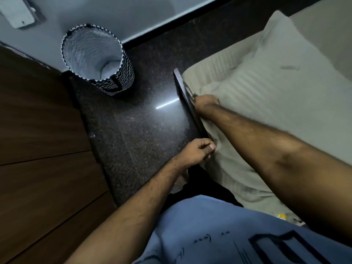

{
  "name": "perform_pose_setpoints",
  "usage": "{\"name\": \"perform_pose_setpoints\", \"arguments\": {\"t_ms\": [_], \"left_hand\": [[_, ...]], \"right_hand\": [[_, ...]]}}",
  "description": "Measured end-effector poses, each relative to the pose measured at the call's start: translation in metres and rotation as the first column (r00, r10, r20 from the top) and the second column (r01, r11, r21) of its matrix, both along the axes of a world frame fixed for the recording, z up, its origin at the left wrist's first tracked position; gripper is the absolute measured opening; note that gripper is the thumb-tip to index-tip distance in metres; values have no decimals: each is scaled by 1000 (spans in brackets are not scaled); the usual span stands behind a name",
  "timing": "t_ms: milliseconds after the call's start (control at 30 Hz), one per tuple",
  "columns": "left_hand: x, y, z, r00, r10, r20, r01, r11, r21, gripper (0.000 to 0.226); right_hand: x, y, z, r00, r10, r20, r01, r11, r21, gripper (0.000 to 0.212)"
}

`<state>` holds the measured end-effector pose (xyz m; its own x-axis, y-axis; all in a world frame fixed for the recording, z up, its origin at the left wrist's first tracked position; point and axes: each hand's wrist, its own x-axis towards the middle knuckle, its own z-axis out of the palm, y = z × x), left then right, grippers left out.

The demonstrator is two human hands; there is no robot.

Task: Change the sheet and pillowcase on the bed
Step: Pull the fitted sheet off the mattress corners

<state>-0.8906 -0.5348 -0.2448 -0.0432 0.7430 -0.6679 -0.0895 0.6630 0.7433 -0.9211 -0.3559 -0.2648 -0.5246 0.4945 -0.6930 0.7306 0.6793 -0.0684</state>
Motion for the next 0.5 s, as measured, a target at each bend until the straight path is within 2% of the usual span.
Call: {"name": "perform_pose_setpoints", "arguments": {"t_ms": [100, 167, 333, 500], "left_hand": [[-17, 21, 8, 964, 265, -30, -267, 955, -129, 29], [-33, 33, 12, 934, 355, -47, -357, 911, -208, 29], [-65, 56, 17, 928, 366, -69, -371, 896, -244, 30], [-78, 84, 7, 959, 280, -48, -282, 915, -288, 33]], "right_hand": [[11, 11, 19, 999, -30, -22, 30, 999, 25, 43], [19, 14, 30, 999, -27, -23, 27, 999, 17, 41], [37, 5, 48, 993, -14, -115, 22, 998, 64, 40], [43, 0, 66, 985, -100, -143, 109, 993, 52, 41]]}}
